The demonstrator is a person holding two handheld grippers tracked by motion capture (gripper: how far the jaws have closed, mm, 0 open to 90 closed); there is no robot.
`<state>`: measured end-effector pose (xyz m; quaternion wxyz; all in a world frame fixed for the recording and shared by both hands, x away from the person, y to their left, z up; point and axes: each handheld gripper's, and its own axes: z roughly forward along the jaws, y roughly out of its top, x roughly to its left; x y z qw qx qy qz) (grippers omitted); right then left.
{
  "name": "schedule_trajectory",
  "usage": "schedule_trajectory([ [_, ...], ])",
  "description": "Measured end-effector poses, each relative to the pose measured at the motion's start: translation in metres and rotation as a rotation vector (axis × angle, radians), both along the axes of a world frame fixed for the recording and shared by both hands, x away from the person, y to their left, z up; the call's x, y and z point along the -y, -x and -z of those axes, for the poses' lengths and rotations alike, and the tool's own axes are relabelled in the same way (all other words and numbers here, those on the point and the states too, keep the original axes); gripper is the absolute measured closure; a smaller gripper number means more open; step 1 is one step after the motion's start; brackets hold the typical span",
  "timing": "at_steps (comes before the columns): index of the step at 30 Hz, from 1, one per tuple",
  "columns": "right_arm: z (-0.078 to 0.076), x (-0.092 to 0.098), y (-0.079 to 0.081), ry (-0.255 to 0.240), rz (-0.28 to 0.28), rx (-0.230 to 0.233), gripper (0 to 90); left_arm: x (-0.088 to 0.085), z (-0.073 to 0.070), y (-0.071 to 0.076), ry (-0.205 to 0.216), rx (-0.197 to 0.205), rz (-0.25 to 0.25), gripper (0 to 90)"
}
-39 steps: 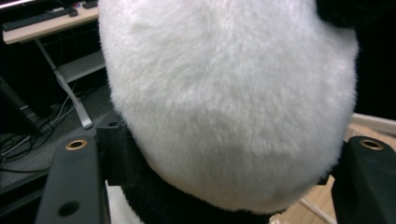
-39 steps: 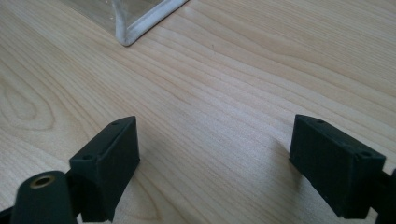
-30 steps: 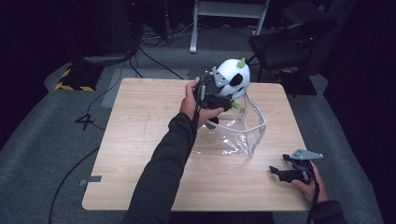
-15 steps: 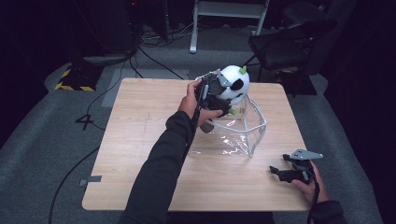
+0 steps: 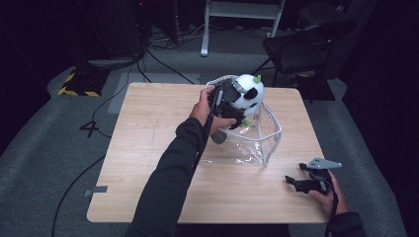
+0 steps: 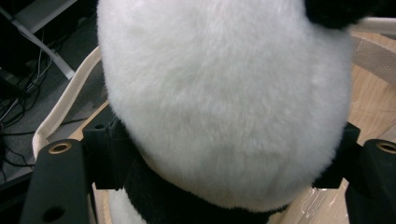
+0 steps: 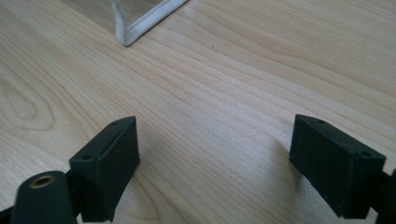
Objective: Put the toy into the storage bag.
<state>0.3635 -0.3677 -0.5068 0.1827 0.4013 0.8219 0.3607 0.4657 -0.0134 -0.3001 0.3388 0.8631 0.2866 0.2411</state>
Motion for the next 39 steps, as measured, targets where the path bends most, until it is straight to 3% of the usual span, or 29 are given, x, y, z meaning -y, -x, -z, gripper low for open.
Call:
schedule_trajectory([
  [8,0.0,0.0,0.0,0.0,0.0,0.0,15.9,0.0,0.001,-0.001,-0.014,-0.028,0.012,22.4],
  [20,0.0,0.0,0.0,0.001,-0.001,0.001,15.9,0.002,0.006,-0.001,-0.084,-0.095,0.051,21.6],
  [26,0.0,0.0,0.0,0.001,-0.001,0.001,15.9,-0.002,0.006,-0.001,-0.056,-0.106,0.031,18.6],
  [30,0.0,0.0,0.0,0.001,-0.001,0.001,15.9,-0.003,0.005,0.001,-0.063,-0.12,0.037,16.9],
  [37,0.0,0.0,0.0,0.001,-0.001,0.001,15.9,-0.001,0.011,0.003,-0.111,-0.138,0.048,16.2],
  [39,0.0,0.0,0.0,0.001,-0.001,0.001,15.8,0.001,0.013,0.003,-0.145,-0.152,0.06,16.2],
])
